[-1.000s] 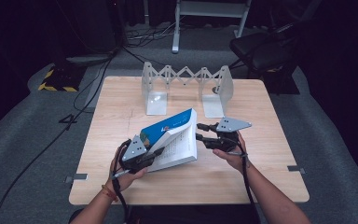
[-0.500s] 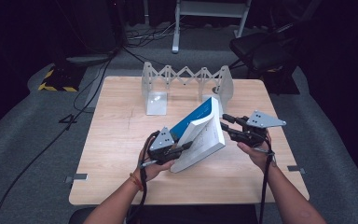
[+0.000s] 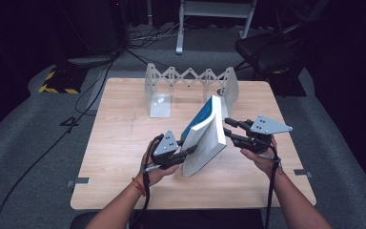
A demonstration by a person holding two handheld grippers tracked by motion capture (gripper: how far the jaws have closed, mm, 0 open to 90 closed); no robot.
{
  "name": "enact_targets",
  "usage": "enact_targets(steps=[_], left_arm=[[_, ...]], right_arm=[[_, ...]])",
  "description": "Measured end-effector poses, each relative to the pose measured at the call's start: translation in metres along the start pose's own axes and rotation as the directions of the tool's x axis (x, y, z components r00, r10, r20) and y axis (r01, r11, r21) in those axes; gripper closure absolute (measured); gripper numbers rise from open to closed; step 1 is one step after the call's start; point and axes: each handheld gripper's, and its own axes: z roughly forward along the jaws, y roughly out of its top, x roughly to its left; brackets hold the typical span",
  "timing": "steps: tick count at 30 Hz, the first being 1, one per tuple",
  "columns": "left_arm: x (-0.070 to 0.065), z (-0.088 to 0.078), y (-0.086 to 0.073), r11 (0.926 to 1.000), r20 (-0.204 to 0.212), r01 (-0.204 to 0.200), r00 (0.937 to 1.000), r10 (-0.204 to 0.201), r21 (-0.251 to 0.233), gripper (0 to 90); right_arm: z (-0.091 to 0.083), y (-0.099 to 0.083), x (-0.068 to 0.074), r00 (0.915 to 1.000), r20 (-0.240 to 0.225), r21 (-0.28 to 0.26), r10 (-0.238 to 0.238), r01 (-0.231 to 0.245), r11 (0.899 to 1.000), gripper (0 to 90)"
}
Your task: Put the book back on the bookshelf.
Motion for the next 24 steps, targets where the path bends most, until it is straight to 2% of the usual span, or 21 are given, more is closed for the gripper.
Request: enact_targets(steps=[4, 8, 11, 13, 15, 17, 19, 21, 22, 23, 24], left_arm=[[0.0, -0.007, -0.002, 0.9999, -0.011, -0.012, 0.9999, 0.012, 0.012, 68.3], [-0.005, -0.01, -0.003, 0.9974, -0.016, -0.047, 0.9987, 0.048, 0.055, 59.9], [-0.006, -0.012, -0.003, 0.9973, -0.018, -0.043, 0.9988, 0.045, 0.059, 57.9], [-0.006, -0.015, -0.005, 0.9967, -0.011, -0.043, 0.999, 0.044, 0.07, 57.7], [-0.008, -0.019, -0.005, 0.9941, 0.016, -0.057, 0.9983, 0.056, 0.093, 56.1], [-0.014, -0.022, -0.007, 0.9891, 0.027, -0.096, 0.9953, 0.093, 0.112, 54.3], [-0.021, -0.021, -0.008, 0.9848, 0.033, -0.11, 0.9938, 0.107, 0.134, 45.6], [-0.029, -0.017, -0.01, 0.9794, 0.016, -0.119, 0.9929, 0.118, 0.163, 35.1], [-0.029, -0.017, -0.01, 0.9794, 0.016, -0.119, 0.9929, 0.118, 0.163, 30.1], [-0.031, -0.014, -0.011, 0.9791, 0.006, -0.107, 0.9942, 0.108, 0.173, 30.1], [-0.033, -0.012, -0.011, 0.9799, -0.01, -0.095, 0.9951, 0.099, 0.175, 25.0]], right_arm=[[0.01, -0.001, 0.012, 0.9992, -0.04, 0.014, -0.003, 0.004, 1.0, 54.9], [0.019, -0.01, 0.024, 0.9956, -0.094, 0.034, -0.008, 0.011, 0.999, 51.9], [0.021, -0.012, 0.029, 0.9948, -0.1, 0.038, -0.018, 0.022, 0.999, 51.7], [0.023, -0.011, 0.033, 0.9934, -0.109, 0.043, -0.035, 0.04, 0.998, 50.8], [0.024, -0.011, 0.036, 0.9925, -0.115, 0.04, -0.041, 0.046, 0.998, 50.2], [0.025, -0.011, 0.038, 0.9922, -0.116, 0.044, -0.043, 0.049, 0.998, 49.2], [0.025, -0.011, 0.039, 0.9919, -0.12, 0.045, -0.044, 0.05, 0.998, 49.1], [0.026, -0.011, 0.04, 0.9924, -0.115, 0.045, -0.043, 0.049, 0.998, 48.9], [0.026, -0.011, 0.04, 0.9924, -0.115, 0.045, -0.043, 0.049, 0.998, 48.9], [0.026, -0.011, 0.041, 0.992, -0.117, 0.045, -0.047, 0.053, 0.998, 48.9], [0.027, -0.011, 0.042, 0.9915, -0.121, 0.044, -0.048, 0.054, 0.998, 48.9]])
